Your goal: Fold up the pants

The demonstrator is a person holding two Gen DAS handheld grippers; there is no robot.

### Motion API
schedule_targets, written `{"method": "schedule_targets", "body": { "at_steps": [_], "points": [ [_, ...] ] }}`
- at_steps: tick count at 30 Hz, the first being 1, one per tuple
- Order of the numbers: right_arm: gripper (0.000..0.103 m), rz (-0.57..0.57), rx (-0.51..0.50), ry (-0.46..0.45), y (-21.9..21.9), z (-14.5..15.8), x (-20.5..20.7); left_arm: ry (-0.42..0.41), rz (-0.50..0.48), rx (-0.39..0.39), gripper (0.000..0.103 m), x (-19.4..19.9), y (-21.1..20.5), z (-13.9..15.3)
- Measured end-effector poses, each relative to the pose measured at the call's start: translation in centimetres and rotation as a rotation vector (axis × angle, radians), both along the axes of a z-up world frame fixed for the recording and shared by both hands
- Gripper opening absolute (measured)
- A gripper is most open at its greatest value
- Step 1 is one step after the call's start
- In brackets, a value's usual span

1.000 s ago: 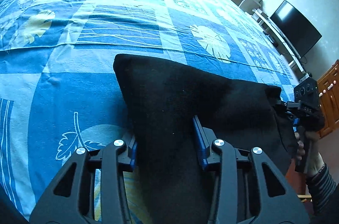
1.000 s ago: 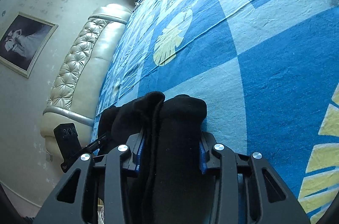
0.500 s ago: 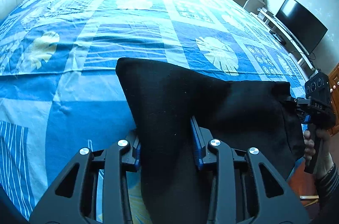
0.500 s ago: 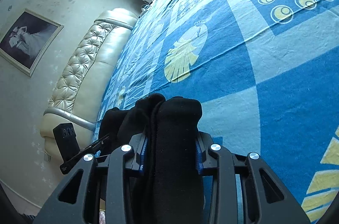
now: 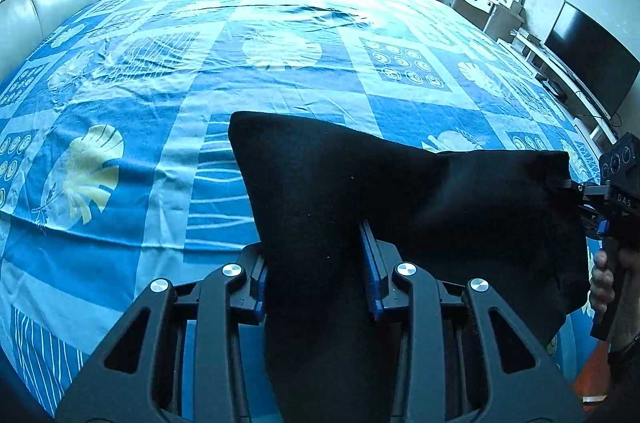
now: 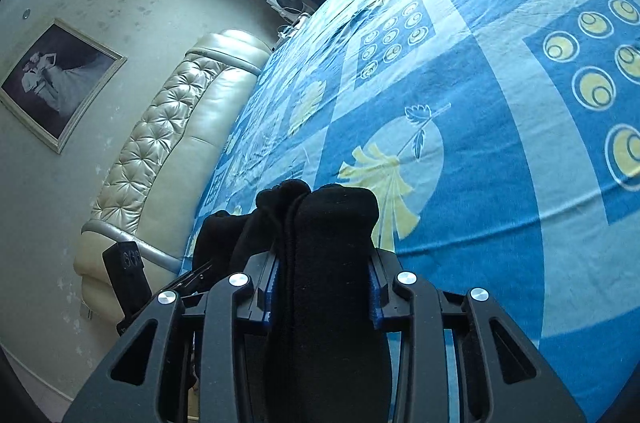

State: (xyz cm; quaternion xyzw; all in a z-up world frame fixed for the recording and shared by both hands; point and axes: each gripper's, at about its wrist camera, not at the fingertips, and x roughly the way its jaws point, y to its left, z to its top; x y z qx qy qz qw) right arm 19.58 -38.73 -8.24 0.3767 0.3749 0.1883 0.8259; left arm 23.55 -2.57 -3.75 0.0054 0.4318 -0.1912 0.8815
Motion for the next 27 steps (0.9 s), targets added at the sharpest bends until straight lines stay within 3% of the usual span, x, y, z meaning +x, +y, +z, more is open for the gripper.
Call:
{"method": "schedule_targets", "body": {
  "at_steps": [6, 15, 27],
  "points": [
    [0.034, -0.013, 0.008, 0.023, -0.4, -1.3, 2.3, 0.019, 0.03, 0.02, 0.035, 2.8, 0.0, -1.1],
    [0.034, -0.034, 0.083, 0.08, -1.6, -4.6, 2.5, 0.001, 0.02, 0.055, 0.036, 2.6, -0.4, -2.2],
    [0.034, -0.034, 0.092, 0.08, -1.9, -5.2, 2.4, 0.0, 0.015, 0.054, 0.038, 2.6, -0.2, -2.7]
  ]
}}
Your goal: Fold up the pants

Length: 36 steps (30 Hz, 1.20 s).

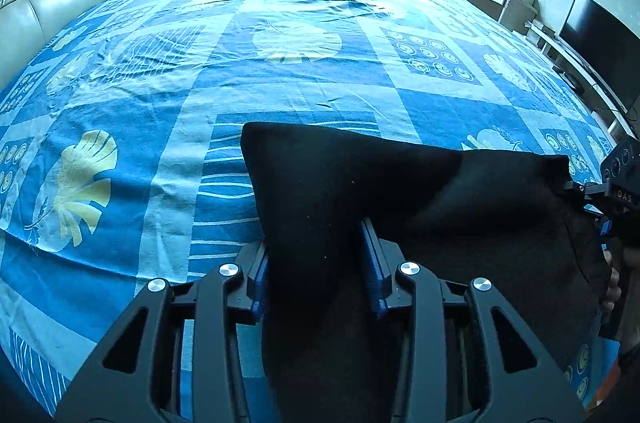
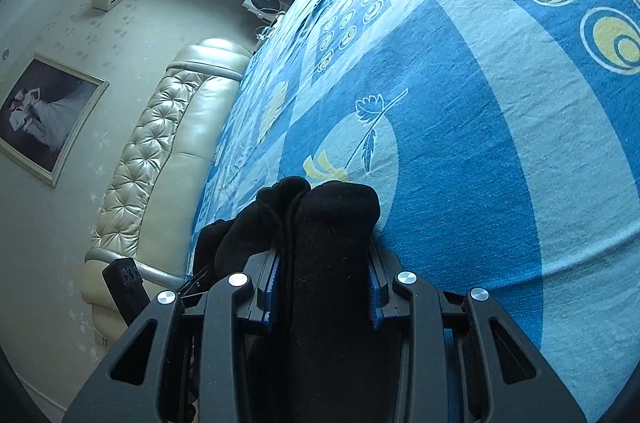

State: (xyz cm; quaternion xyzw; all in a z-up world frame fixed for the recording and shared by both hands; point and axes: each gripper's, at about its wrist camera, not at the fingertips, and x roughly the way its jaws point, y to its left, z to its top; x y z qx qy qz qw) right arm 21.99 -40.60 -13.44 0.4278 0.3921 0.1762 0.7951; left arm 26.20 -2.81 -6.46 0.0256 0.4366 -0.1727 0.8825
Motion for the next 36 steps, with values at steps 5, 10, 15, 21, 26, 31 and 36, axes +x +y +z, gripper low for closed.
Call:
{"method": "schedule_targets", "body": {
  "at_steps": [5, 10, 15, 21, 26, 31, 36],
  "points": [
    [0.036, 0.001, 0.008, 0.016, -0.1, 0.0, 0.1, 0.009, -0.006, -0.003, 0.042, 0.0, 0.1, 0.0],
    [0.056, 0.002, 0.026, 0.025, -0.1, 0.6, -0.8, 0.034, -0.008, -0.05, 0.069, -0.6, 0.9, 0.4],
    [0.068, -0.01, 0.036, 0.02, -0.2, 1.7, -2.8, 0.027, -0.029, -0.076, 0.083, -2.9, 1.9, 1.3],
    [0.069, -0.028, 0.082, 0.033, -1.3, 1.8, -6.9, 0.089, -0.023, -0.206, 0.088, -6.4, 5.0, 1.4],
    [0.071, -0.009, 0.095, 0.044, -0.4, 1.8, -9.4, 0.142, 0.003, -0.301, 0.088, -8.8, 7.3, 0.5],
    [0.073, -0.014, 0.083, 0.053, 0.8, 1.7, -10.1, 0.25, 0.019, -0.446, 0.088, -9.3, 8.0, -1.4],
    [0.073, -0.036, 0.068, 0.06, 1.0, 1.9, -10.0, 0.296, 0.021, -0.479, 0.088, -9.3, 6.9, -2.8]
  ]
}}
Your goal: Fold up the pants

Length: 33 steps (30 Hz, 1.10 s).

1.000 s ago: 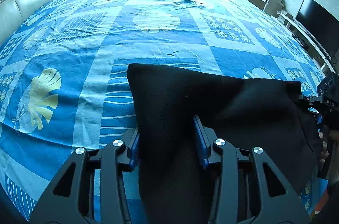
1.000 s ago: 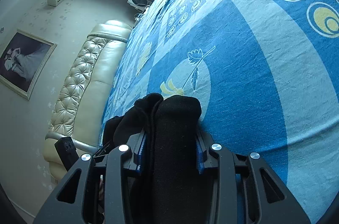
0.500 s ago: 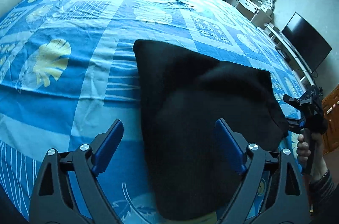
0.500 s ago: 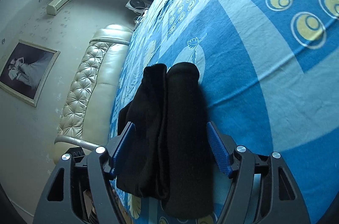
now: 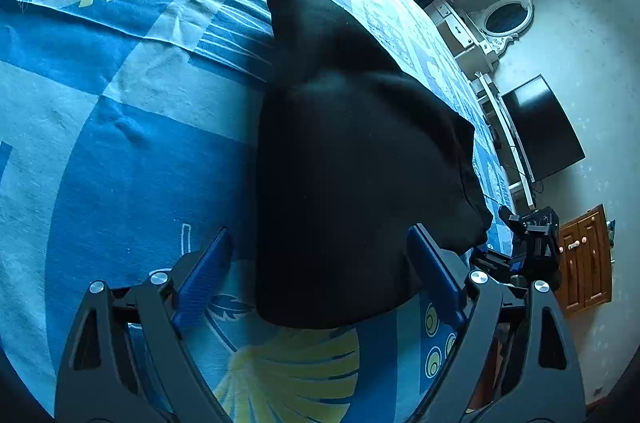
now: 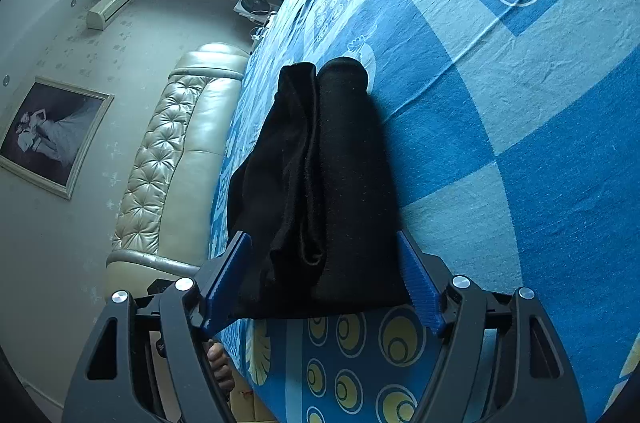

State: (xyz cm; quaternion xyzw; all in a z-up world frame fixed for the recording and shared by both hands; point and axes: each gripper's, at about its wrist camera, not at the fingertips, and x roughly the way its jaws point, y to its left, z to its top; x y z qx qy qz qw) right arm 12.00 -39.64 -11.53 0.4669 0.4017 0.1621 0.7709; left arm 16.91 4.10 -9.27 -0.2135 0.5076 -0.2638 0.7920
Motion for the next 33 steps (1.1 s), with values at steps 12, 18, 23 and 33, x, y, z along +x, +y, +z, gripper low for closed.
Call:
{"method": "schedule_targets", "body": {
  "at_steps": [12, 18, 23, 33],
  "points": [
    [0.047, 0.046, -0.124, 0.027, 2.5, -0.2, 1.2, -0.048, -0.03, 0.079, 0.058, -0.1, -1.9, 0.3],
    [0.035, 0.042, -0.086, 0.007, 2.1, 0.4, 0.6, -0.059, -0.028, 0.1, 0.042, -0.3, -1.7, 1.2],
    [0.033, 0.041, -0.064, -0.01, 1.9, 1.0, 0.2, -0.075, -0.025, 0.119, 0.039, -0.8, -1.7, 1.6],
    [0.033, 0.066, -0.029, 0.009, 1.3, 0.3, -2.8, -0.061, -0.037, 0.146, 0.039, -3.9, -1.3, 2.2]
  ]
}}
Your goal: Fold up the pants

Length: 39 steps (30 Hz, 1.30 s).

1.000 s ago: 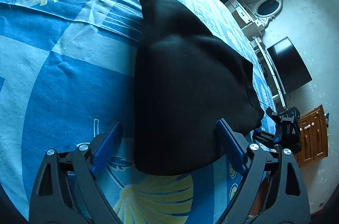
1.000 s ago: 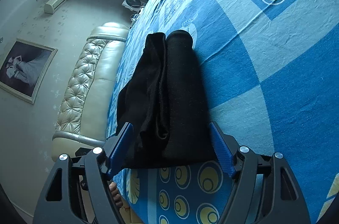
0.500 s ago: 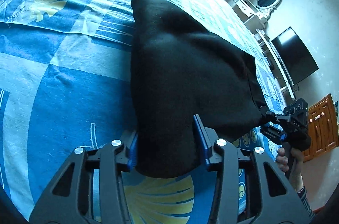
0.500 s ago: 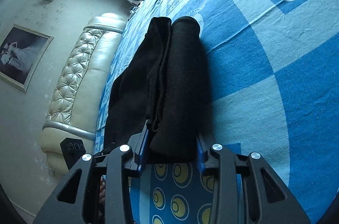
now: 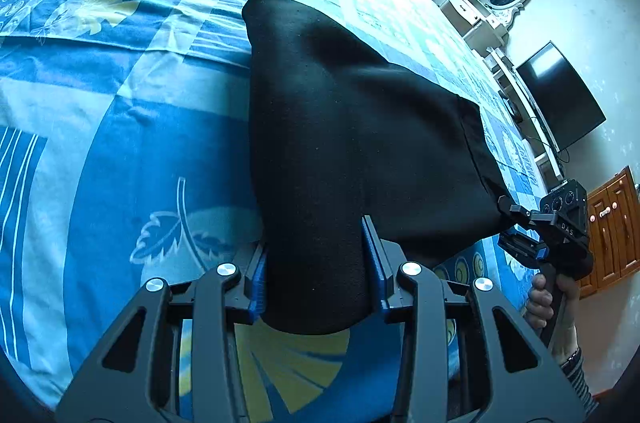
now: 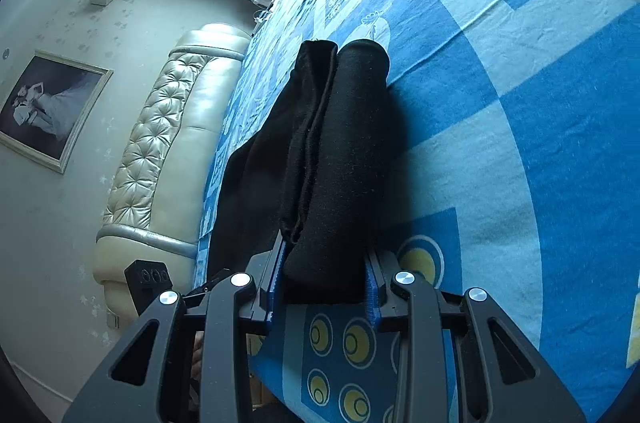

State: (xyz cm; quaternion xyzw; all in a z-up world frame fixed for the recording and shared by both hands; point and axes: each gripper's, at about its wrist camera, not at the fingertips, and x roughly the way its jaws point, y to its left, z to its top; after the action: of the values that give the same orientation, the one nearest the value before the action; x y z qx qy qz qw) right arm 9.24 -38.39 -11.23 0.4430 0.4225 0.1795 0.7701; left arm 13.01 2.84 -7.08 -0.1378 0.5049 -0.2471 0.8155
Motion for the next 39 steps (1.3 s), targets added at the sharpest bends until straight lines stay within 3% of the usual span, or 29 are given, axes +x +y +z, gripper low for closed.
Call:
{"method": "schedule_targets", "body": {
  "at_steps": [9, 29, 33, 39],
  "points": [
    [0.033, 0.001, 0.022, 0.015, 0.3, -0.6, -2.6, -0.002, -0.005, 0.008, 0.039, -2.6, 0.4, -0.2],
    [0.035, -0.016, 0.11, 0.031, -0.8, -2.5, -3.2, -0.007, 0.001, 0.016, 0.042, -2.8, 0.1, -0.9],
    [0.045, -0.02, 0.117, 0.037, -1.0, -2.5, -3.7, -0.033, 0.025, 0.066, 0.056, -3.1, -0.2, -0.4],
    [0.058, -0.023, 0.1, 0.038, -1.0, -1.8, -5.3, -0.138, 0.046, 0.214, 0.079, -4.8, -1.5, 0.9]
  ]
}}
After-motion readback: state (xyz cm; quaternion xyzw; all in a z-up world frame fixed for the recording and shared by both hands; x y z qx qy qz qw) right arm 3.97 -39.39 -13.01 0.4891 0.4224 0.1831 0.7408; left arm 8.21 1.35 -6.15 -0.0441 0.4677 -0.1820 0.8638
